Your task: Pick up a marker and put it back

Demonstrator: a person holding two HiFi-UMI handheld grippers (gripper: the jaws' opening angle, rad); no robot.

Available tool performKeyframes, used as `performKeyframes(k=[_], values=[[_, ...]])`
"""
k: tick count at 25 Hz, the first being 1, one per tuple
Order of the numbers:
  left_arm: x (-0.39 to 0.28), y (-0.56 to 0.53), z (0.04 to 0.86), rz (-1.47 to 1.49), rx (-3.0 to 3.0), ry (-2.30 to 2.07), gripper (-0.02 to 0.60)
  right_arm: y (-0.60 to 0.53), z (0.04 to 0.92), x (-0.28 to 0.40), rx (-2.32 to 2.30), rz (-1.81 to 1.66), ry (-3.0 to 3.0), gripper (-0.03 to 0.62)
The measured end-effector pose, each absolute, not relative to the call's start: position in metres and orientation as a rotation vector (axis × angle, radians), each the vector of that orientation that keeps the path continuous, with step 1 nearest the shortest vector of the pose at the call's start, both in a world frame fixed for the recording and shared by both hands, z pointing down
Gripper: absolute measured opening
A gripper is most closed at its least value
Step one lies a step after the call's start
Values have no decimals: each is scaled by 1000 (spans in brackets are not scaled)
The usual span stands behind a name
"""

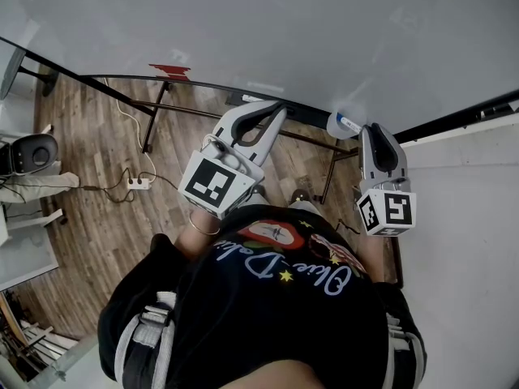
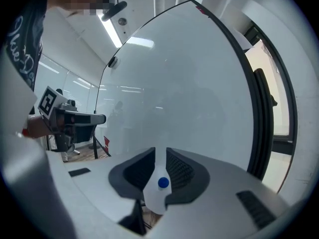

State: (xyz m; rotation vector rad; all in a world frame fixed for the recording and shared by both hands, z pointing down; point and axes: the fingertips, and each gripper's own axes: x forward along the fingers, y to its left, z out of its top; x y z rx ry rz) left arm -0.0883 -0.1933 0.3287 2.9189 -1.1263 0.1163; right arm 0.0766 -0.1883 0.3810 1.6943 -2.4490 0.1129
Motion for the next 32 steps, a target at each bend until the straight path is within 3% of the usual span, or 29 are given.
performKeyframes(k=[16, 32], values=[[-90, -192, 330, 106, 2912, -1119, 3, -185, 335, 78, 1748, 27, -2562, 3], [-91, -190, 332, 107, 2905, -1117, 4, -178, 316, 72, 1733, 34, -2635, 0]])
